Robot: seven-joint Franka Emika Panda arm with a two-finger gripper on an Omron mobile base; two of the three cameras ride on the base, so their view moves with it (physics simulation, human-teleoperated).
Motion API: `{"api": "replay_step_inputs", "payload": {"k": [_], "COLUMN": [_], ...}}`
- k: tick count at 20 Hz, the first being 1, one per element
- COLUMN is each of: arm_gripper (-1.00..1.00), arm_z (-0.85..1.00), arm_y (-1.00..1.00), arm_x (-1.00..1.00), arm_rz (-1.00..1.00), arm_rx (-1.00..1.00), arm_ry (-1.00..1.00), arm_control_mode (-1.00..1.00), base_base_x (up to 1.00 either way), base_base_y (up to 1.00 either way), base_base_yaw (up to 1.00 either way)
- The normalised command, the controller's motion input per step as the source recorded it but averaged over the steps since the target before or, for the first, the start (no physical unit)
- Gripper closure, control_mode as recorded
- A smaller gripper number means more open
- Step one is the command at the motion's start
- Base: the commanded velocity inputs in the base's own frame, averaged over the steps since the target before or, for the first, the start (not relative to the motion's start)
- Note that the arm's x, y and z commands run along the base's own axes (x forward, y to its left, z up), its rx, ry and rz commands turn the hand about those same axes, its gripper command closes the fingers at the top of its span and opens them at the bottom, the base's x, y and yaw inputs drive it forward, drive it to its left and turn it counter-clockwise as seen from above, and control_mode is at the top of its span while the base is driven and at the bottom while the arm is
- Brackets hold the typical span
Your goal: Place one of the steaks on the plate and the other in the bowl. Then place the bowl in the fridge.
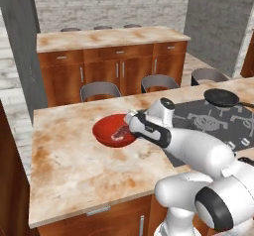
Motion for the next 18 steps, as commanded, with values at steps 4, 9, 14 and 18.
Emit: {"api": "replay_step_inputs", "payload": {"k": [4,9,14,18], "arm_gripper": [1.00,1.00,1.00,1.00], "arm_z": [1.00,0.83,0.18,0.19], "arm_y": [-0.84,-0.94,-0.98,-0.95], "arm_x": [-0.44,-0.88,-0.53,0.30], "arm_rz": [-0.08,0.11,0.14,-0.05], "arm_rx": [0.00,0.10,0.12,0.00], "arm_ry": [0.08,0.00,0.01,0.11], "arm_control_mode": [-1.00,-1.00,-1.00,-1.00], "base_base_x": [0.00,0.00,0.00,0.00], "base_base_y": [0.00,0.00,0.00,0.00], "base_base_yaw": [0.00,0.00,0.00,0.00]}}
